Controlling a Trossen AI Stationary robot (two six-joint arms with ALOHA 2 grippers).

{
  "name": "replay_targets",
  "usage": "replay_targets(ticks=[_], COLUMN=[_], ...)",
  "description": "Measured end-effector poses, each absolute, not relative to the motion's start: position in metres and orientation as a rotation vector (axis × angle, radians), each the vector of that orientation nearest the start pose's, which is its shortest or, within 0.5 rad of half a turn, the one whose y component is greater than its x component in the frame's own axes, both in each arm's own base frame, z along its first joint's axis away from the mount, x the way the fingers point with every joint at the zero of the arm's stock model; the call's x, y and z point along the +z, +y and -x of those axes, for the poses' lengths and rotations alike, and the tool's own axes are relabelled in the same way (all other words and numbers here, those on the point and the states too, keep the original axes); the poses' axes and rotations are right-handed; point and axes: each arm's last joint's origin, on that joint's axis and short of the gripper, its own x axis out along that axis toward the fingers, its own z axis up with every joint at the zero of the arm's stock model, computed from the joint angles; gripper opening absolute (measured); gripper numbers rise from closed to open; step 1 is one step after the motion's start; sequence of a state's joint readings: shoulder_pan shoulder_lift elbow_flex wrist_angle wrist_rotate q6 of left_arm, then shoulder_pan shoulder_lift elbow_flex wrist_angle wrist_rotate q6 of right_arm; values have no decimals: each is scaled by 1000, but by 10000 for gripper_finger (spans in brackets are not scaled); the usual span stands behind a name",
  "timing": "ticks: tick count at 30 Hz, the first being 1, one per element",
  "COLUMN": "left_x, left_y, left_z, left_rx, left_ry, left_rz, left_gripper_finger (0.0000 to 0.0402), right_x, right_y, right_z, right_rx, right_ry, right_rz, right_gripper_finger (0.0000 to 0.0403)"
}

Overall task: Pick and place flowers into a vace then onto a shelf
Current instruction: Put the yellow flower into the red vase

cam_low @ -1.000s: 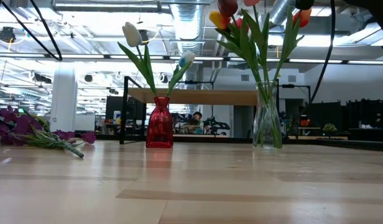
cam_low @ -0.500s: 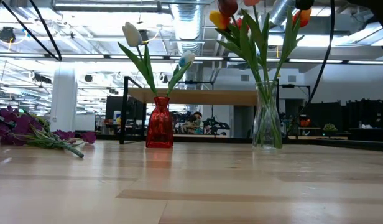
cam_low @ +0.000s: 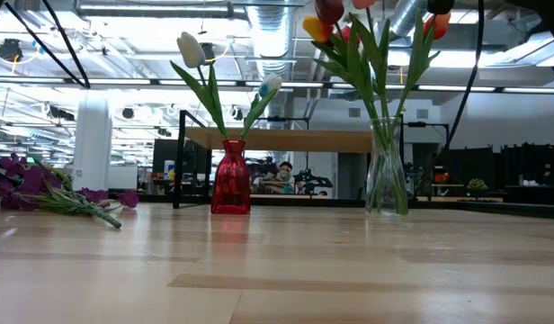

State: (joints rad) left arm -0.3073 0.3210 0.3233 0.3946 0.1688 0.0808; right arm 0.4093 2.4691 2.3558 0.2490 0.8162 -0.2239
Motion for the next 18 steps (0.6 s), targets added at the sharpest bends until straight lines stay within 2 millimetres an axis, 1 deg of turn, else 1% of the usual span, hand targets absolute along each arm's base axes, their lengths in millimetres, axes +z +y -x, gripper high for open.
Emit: replay_targets(ticks=[5, 8, 11, 14, 16, 18], left_x=[284, 286, 287, 287, 287, 285], left_y=[-35, -35, -34, -34, -34, -33], left_z=[-98, -97, -97, -97, -97, -98], left_rx=[-428, -417, -404, -387, -373, -356], left_ry=[-399, -409, -424, -424, -414, -397], left_rz=[-46, -48, -51, -47, -42, -25], left_gripper_finger=[1, 0, 0, 0, 0, 0], right_x=[312, 316, 325, 335, 340, 343], right_y=[225, 243, 263, 284, 296, 305], right_z=[-516, -506, -490, -472, -459, -442], right_rx=[-397, -449, -462, -438, -416, -355], right_ry=[-53, -55, -54, -34, 33, 133], right_rz=[217, 266, 335, 425, 512, 599], right_gripper_finger=[237, 275, 292, 295, 294, 291])
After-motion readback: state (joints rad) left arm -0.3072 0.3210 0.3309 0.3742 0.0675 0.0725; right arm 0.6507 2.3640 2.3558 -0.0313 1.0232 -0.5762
